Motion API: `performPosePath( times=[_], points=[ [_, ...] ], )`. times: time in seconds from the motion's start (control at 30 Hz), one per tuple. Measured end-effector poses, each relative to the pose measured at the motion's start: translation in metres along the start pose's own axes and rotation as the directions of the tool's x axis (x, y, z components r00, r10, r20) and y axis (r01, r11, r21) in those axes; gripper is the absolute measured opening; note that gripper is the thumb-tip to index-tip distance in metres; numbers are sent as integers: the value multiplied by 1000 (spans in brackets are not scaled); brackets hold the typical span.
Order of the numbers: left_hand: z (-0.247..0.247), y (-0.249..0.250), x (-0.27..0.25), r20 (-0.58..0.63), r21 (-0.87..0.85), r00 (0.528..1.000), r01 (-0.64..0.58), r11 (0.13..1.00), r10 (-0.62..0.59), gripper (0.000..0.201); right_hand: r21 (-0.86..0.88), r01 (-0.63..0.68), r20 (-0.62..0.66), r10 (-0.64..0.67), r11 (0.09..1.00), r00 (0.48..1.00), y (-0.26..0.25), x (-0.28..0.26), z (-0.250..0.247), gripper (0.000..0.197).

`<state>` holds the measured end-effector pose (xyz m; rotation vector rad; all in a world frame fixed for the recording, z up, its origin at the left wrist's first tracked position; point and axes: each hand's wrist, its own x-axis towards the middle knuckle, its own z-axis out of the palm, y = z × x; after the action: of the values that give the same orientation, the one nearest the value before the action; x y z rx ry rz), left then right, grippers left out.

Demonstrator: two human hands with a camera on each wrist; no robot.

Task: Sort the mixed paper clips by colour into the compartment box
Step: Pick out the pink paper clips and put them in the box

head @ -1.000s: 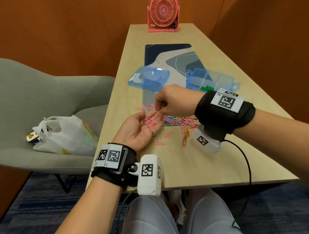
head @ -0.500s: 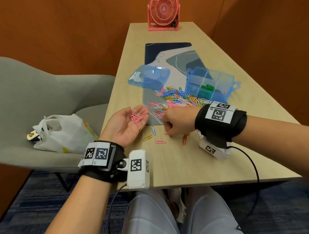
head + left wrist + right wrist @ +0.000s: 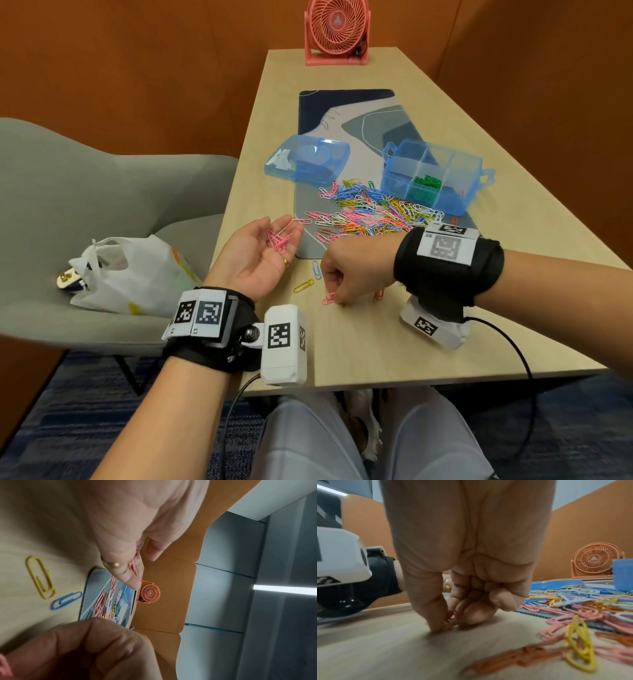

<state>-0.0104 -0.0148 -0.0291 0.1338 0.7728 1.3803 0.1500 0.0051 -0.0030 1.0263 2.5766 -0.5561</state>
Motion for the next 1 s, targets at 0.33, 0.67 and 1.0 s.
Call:
performPosePath(
  times=[0.33, 0.67, 1.0],
  points=[
    [10, -16, 8, 32, 2, 998, 57, 998, -57, 28, 119, -42, -271, 73, 992, 960, 11, -1, -47, 4],
    [20, -15, 28, 1, -71, 994, 106, 992, -106, 33, 28, -127, -357, 128, 992, 925, 32, 22, -67, 15],
    [25, -1, 49, 23, 16, 998, -51, 999, 51, 13, -19, -134, -223, 126, 991, 967, 40, 45, -36, 16]
  ],
)
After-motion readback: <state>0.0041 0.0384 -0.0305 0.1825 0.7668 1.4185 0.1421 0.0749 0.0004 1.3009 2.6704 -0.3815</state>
